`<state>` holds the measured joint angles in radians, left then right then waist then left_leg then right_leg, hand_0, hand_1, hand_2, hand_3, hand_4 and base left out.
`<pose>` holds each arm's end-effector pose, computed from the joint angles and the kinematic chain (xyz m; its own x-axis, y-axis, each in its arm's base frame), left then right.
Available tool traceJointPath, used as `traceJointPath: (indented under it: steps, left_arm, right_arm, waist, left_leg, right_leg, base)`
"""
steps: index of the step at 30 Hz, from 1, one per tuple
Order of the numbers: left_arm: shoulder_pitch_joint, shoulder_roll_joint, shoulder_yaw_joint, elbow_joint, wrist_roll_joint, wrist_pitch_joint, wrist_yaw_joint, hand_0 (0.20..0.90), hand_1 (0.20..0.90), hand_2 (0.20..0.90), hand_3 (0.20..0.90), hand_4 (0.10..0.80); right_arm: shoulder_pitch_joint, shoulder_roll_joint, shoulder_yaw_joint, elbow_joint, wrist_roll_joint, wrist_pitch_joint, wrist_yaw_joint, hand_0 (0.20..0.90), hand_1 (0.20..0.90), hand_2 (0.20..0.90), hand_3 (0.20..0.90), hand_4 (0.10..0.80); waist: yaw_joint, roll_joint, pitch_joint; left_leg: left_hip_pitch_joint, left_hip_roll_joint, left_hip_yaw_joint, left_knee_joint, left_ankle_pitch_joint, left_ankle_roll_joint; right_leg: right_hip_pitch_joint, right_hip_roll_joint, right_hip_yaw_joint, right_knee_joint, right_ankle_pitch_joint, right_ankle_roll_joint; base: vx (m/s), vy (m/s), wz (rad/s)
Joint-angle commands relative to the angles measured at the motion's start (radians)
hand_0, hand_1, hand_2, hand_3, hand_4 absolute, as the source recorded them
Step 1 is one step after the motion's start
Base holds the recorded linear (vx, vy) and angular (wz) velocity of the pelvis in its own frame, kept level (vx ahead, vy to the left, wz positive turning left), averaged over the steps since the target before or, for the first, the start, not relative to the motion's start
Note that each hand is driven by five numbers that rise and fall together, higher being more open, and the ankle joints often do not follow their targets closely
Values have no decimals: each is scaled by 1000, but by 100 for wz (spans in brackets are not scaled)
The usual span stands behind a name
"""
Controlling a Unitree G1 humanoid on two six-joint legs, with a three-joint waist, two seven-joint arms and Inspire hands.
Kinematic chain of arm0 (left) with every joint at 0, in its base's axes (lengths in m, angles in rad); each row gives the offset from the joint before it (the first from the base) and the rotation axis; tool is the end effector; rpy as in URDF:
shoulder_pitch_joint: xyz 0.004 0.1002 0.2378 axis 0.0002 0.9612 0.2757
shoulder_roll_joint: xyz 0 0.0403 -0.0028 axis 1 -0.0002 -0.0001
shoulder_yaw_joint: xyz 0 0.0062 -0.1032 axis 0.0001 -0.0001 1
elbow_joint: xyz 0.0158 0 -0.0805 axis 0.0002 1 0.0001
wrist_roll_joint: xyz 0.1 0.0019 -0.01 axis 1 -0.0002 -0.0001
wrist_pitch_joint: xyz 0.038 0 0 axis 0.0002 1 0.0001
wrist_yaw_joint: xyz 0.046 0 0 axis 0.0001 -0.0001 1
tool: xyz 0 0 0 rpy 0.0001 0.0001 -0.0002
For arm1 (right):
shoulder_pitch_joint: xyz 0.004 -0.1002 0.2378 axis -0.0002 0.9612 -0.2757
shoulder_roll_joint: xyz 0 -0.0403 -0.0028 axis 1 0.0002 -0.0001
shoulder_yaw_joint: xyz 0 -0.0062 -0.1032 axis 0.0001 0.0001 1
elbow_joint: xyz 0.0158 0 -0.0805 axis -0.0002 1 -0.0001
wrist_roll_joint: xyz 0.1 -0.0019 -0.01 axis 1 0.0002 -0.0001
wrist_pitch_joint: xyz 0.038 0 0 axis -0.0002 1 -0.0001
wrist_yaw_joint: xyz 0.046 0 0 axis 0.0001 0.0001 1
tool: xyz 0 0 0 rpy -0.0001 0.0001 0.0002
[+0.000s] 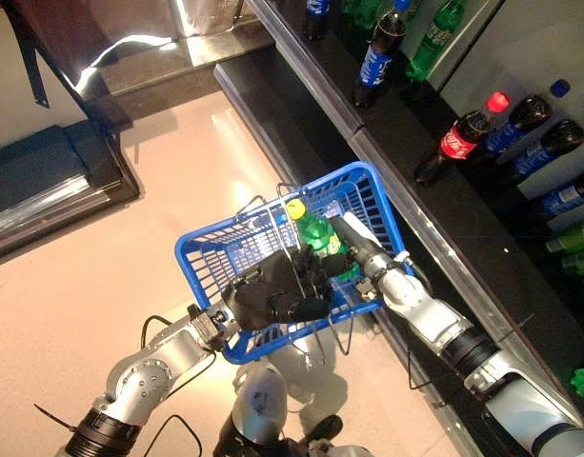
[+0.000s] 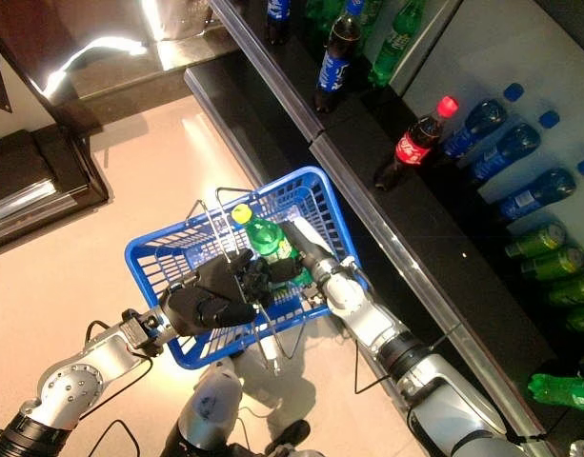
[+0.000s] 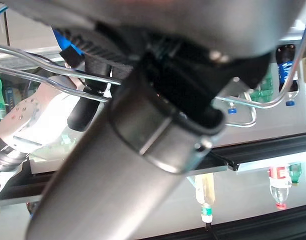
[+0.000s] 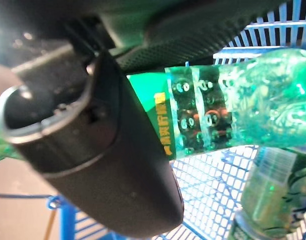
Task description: Pick up the drink and place into the basket.
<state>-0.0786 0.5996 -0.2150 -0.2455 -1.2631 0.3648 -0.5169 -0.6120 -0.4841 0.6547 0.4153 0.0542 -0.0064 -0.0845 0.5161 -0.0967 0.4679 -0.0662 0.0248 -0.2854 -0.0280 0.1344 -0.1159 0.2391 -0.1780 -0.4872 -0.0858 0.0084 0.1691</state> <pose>0.2048 0.1830 0.0948 0.5556 -0.8120 0.1786 0.7218 0.3645 -0.5884 0.2919 -0.1367 0.0826 0.9168 0.3935 -0.0680 -0.3413 0.6836 -0.6451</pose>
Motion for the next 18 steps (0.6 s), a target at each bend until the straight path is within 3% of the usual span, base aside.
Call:
traceJointPath:
  steps: [1, 18]
  left_arm:
    - [-72, -130, -47, -253, -142, -103, -242, 300, 300, 300, 200, 100]
    - [-116, -99, -93, -293, -109, -95, -336, 300, 300, 300, 200, 100]
  right_arm:
    - [-7, 20, 73, -16, -70, -92, -58, 300, 300, 300, 200, 100]
    - [-103, -14, 164, -12, -275, -25, -31, 300, 300, 300, 200, 100]
  waist:
    - [-23, -7, -346]
    - [-9, -21, -343]
  left_leg:
    - [55, -1, 13, -59, -48, 17]
    - [59, 4, 0, -59, -71, 10]
  right_leg:
    - [2, 14, -40, 31, -9, -22]
    - [10, 27, -33, 32, -31, -19]
  base:
    - [0, 0, 0]
    - [14, -19, 3]
